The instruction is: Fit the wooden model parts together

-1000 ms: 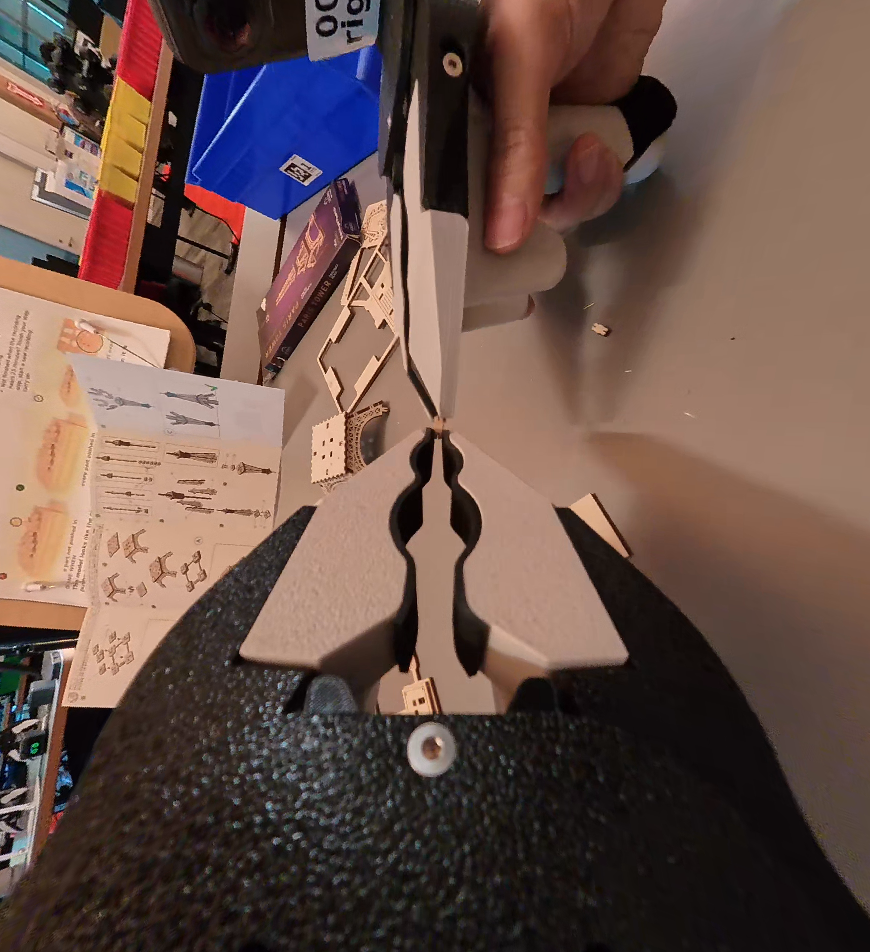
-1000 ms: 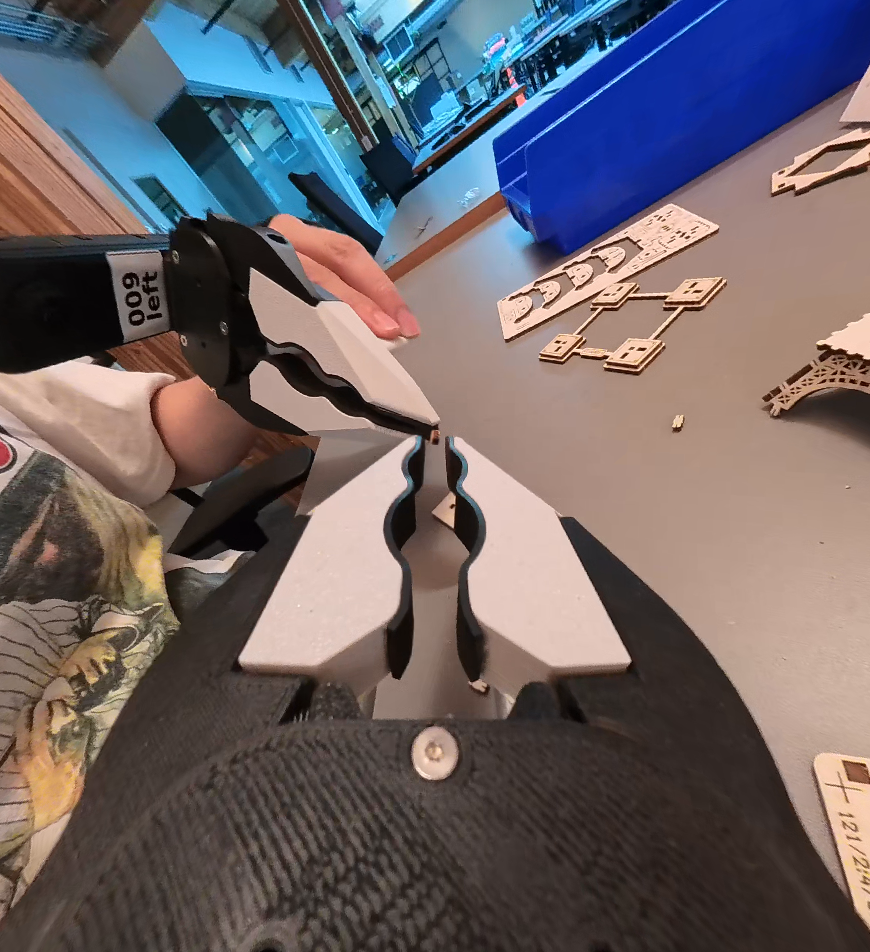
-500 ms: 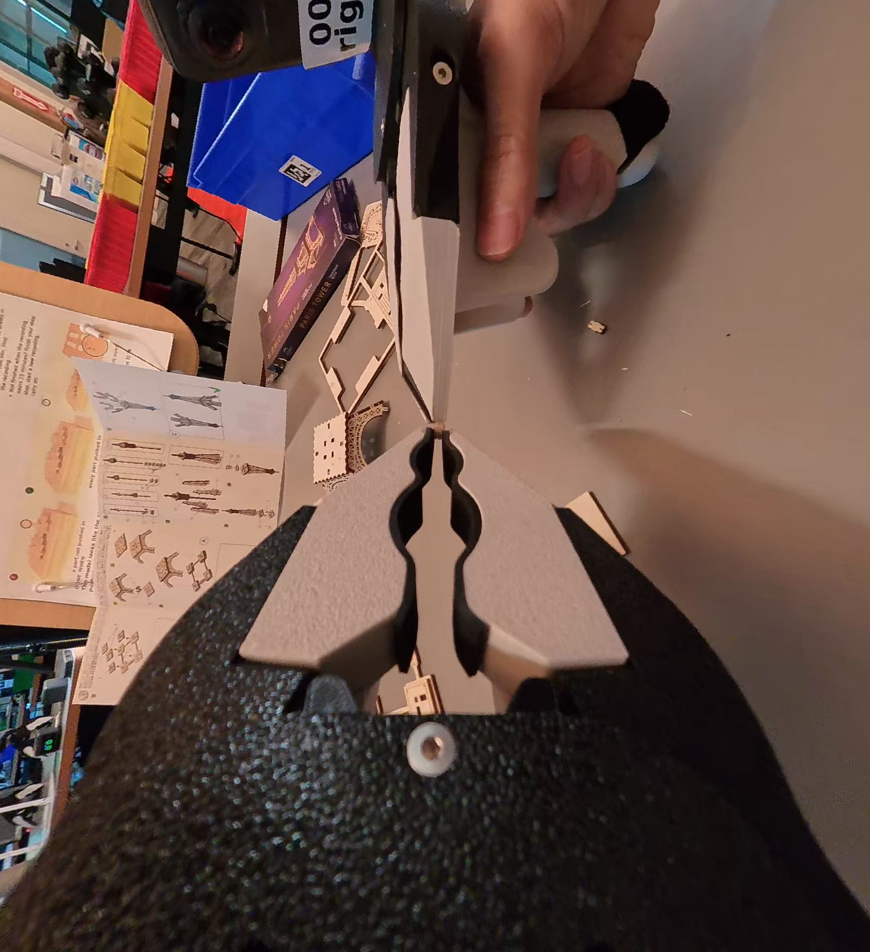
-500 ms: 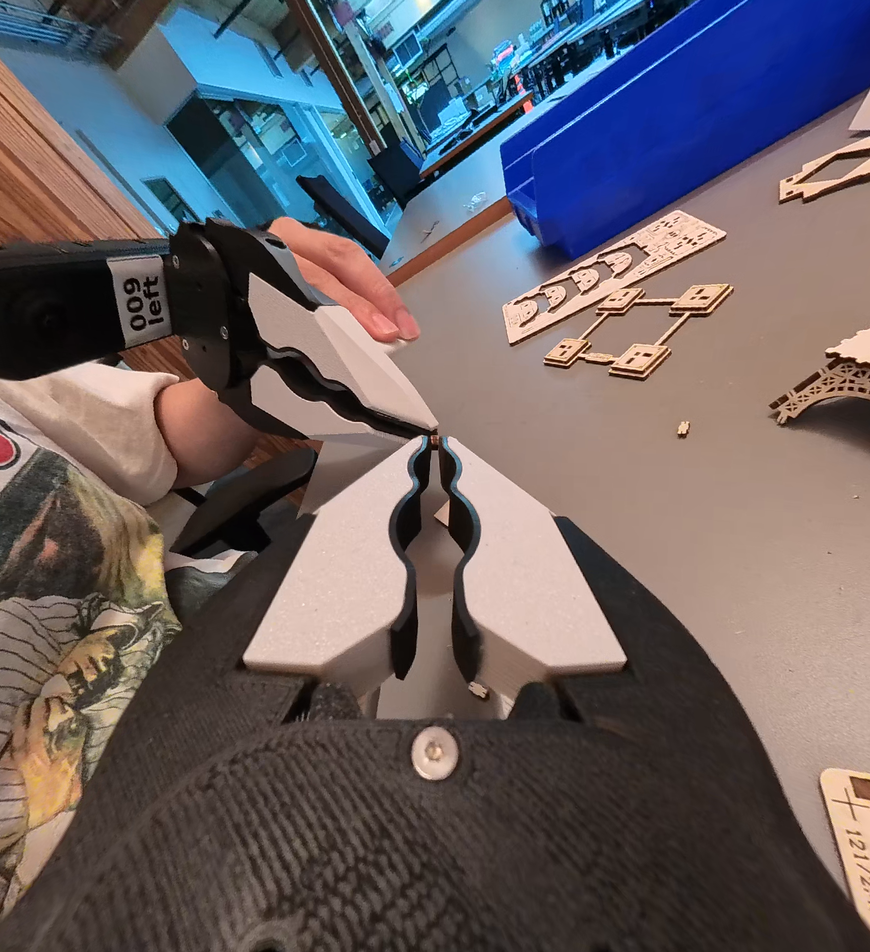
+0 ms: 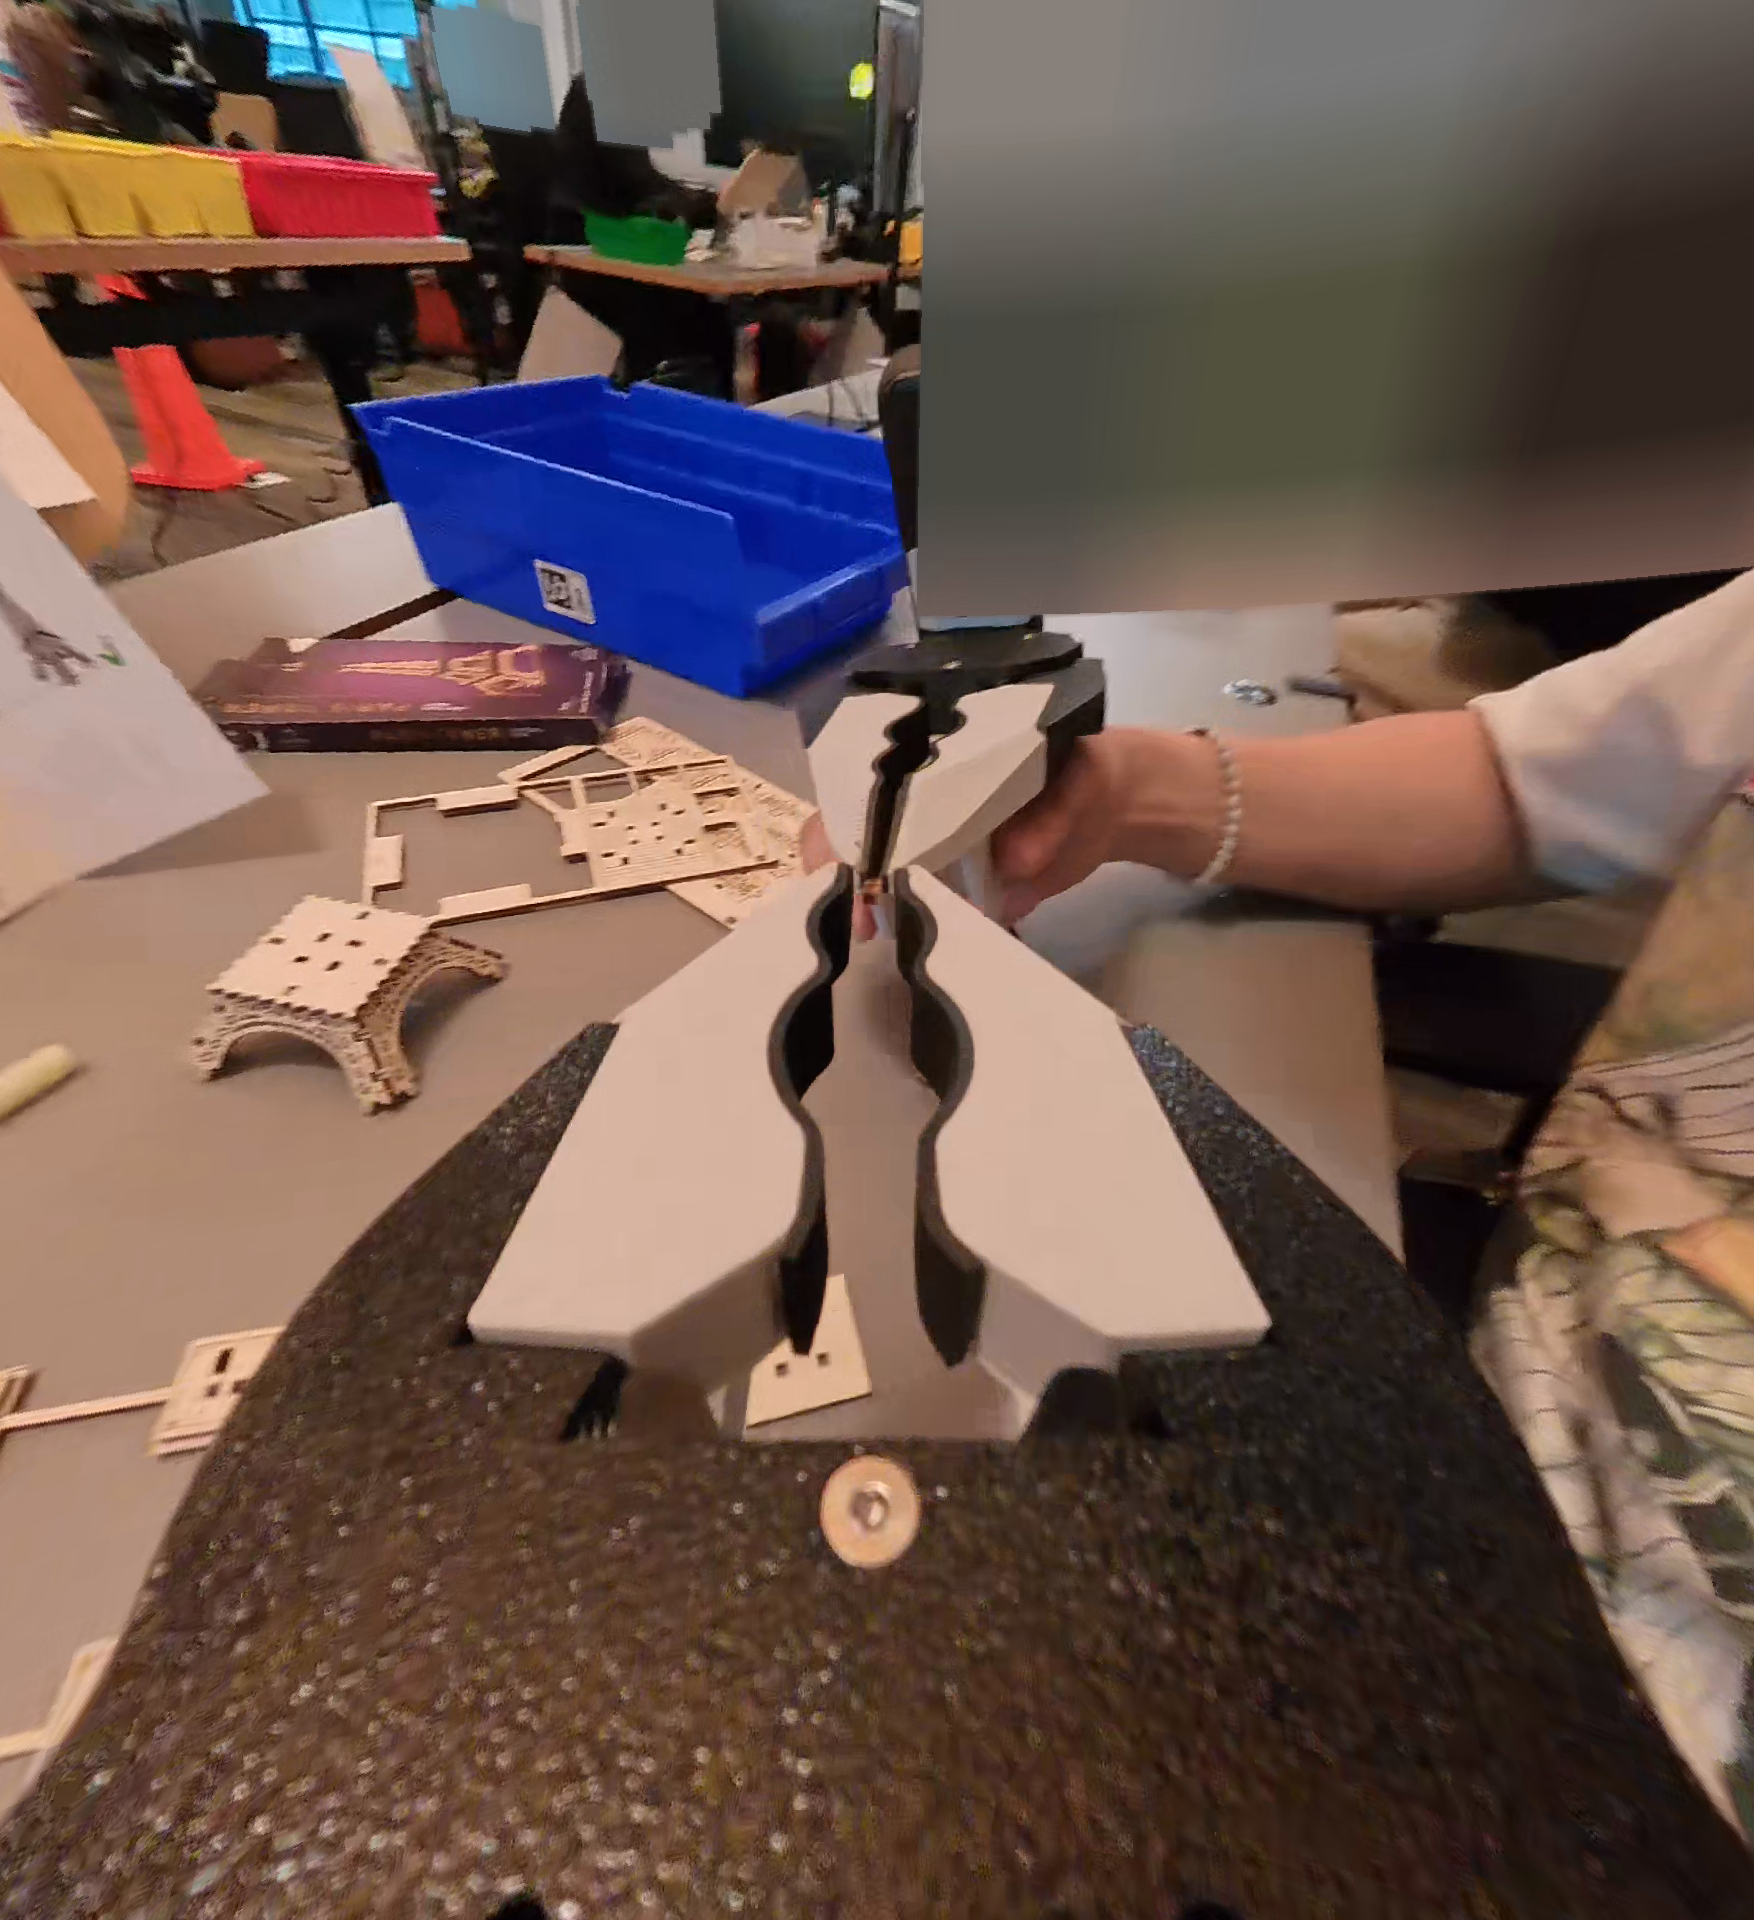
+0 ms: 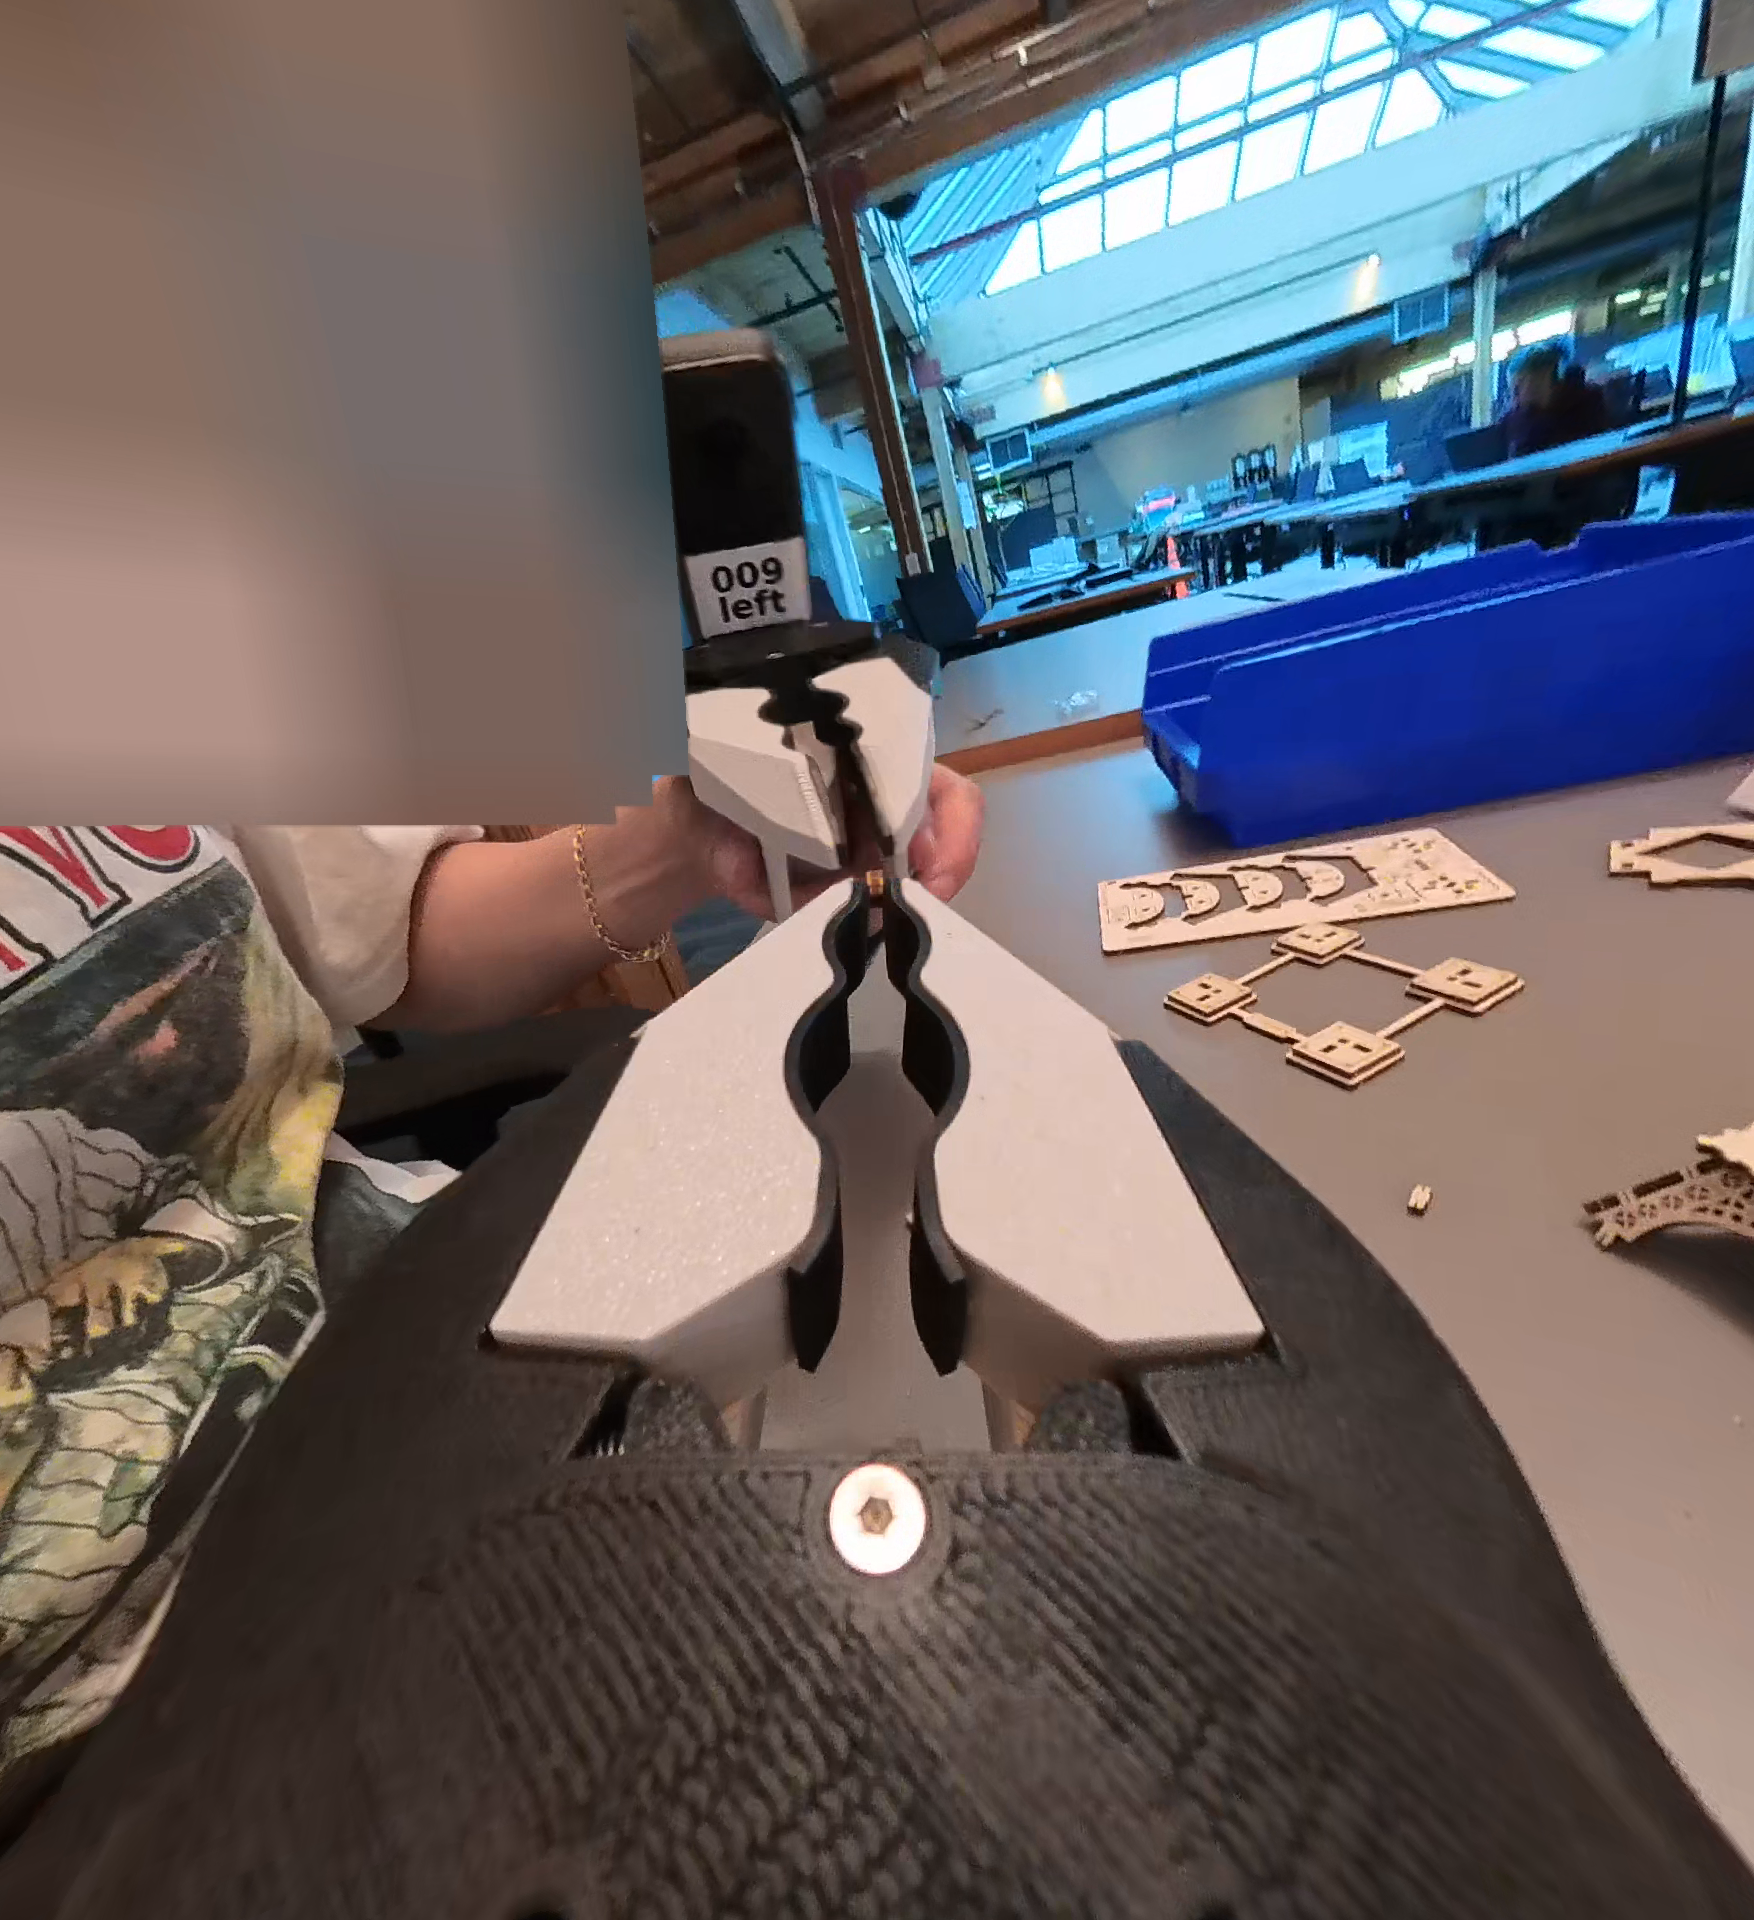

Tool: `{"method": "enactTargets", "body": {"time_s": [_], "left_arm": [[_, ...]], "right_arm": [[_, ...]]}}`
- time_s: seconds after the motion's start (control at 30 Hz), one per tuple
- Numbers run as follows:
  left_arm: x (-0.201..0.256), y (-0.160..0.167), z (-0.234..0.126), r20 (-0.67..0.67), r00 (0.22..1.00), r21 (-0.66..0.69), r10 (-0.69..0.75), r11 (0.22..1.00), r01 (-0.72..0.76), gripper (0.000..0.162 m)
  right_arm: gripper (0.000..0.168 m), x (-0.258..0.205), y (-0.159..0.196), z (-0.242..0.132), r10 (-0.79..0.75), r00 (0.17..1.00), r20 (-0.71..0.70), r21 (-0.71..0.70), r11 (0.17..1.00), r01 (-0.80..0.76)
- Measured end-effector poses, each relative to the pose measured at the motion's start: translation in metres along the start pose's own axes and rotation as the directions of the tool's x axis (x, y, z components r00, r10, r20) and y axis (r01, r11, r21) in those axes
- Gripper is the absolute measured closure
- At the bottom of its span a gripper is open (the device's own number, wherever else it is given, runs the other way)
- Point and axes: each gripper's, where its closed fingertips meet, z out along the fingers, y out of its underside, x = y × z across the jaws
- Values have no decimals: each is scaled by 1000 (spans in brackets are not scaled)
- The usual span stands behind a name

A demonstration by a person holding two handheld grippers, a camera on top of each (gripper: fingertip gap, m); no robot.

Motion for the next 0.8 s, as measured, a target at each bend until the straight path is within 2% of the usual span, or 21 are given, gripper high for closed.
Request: {"method": "enactTargets", "body": {"time_s": [0.23,0.47,0.63,0.8], "left_arm": [[3,5,-1,-24,999,-48,27,998,-28,155],[8,6,0,-57,997,-71,48,996,-52,161],[9,6,-1,-68,996,-76,50,996,-55,158],[9,7,-2,-73,996,-87,56,994,-62,162]], "right_arm": [[167,-8,-5,-1,-37,999,34,31,999,36],[168,-9,3,3,-34,999,41,-11,999,34],[168,-10,3,4,-43,998,40,-14,999,43],[168,-10,4,4,-27,999,47,-14,1000,27]]}}
